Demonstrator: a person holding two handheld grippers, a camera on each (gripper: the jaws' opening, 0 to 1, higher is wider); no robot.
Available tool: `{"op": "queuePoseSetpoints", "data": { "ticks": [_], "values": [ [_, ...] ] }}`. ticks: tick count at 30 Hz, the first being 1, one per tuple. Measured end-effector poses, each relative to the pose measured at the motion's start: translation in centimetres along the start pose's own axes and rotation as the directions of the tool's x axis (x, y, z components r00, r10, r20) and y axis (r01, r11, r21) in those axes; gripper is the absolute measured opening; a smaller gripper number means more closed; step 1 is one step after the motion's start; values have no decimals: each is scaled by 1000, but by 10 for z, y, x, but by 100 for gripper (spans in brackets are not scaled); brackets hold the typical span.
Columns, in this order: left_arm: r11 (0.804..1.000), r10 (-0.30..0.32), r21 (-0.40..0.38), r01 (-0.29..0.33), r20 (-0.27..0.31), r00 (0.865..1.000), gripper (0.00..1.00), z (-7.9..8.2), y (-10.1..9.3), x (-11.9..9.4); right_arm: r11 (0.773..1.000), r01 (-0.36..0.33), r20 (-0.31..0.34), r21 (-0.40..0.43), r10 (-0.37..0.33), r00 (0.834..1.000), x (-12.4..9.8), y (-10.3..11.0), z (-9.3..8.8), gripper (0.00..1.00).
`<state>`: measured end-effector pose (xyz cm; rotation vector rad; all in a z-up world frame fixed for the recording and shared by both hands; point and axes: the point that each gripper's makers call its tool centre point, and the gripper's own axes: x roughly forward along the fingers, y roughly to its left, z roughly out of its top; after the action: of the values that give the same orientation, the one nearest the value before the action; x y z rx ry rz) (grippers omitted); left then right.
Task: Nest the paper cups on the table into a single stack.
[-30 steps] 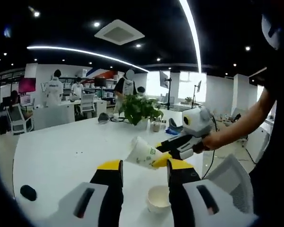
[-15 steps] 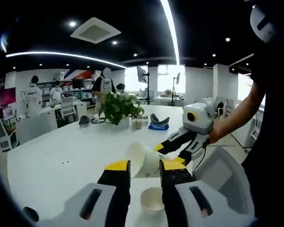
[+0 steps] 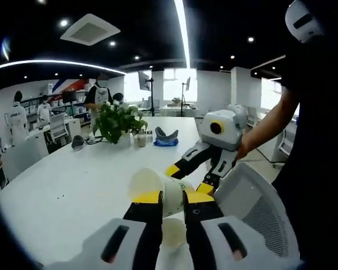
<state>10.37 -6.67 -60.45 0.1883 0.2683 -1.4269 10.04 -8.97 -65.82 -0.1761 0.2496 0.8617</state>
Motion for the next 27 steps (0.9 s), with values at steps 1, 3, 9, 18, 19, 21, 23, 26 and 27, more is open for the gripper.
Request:
{"op": "queuePoseSetpoints", "data": {
  "ticks": [1, 3, 9, 18, 19, 21, 23, 26, 27],
  "values": [
    [1000, -3, 0, 3, -2, 1000, 9, 0, 0, 0, 1000, -2, 1, -6, 2, 1000, 0, 1, 0, 35],
    [1000, -15, 3, 15, -6, 1000, 7, 0, -1, -1, 1000, -3, 5, -13, 3, 1000, -1, 2, 1, 35],
    [997, -76, 29, 77, -18, 997, 1, 2, -9, -2, 999, -14, 15, -42, 15, 1000, -2, 5, 0, 35],
    [991, -124, 45, 125, -18, 992, 0, 9, -25, 4, 999, 12, 7, -46, -11, 1000, -5, 5, -3, 35],
    [991, -121, 50, 122, -21, 992, 0, 9, -25, 5, 999, 20, 2, -37, -20, 1000, -5, 4, -4, 35],
    [992, -114, 58, 115, -30, 993, 0, 8, -25, 6, 1000, 28, -3, -11, -28, 1000, -6, 2, -6, 38],
    [992, -98, 74, 101, -43, 994, 0, 7, -21, 5, 999, 35, -7, 11, -35, 999, -8, 1, -9, 41],
    [992, -90, 81, 95, -53, 994, 0, 6, -19, 4, 999, 46, -15, 21, -46, 999, -12, 1, -14, 45],
    [992, -91, 81, 95, -57, 994, 0, 5, -19, 4, 998, 49, -18, 26, -48, 999, -13, 1, -16, 45]
  ]
}}
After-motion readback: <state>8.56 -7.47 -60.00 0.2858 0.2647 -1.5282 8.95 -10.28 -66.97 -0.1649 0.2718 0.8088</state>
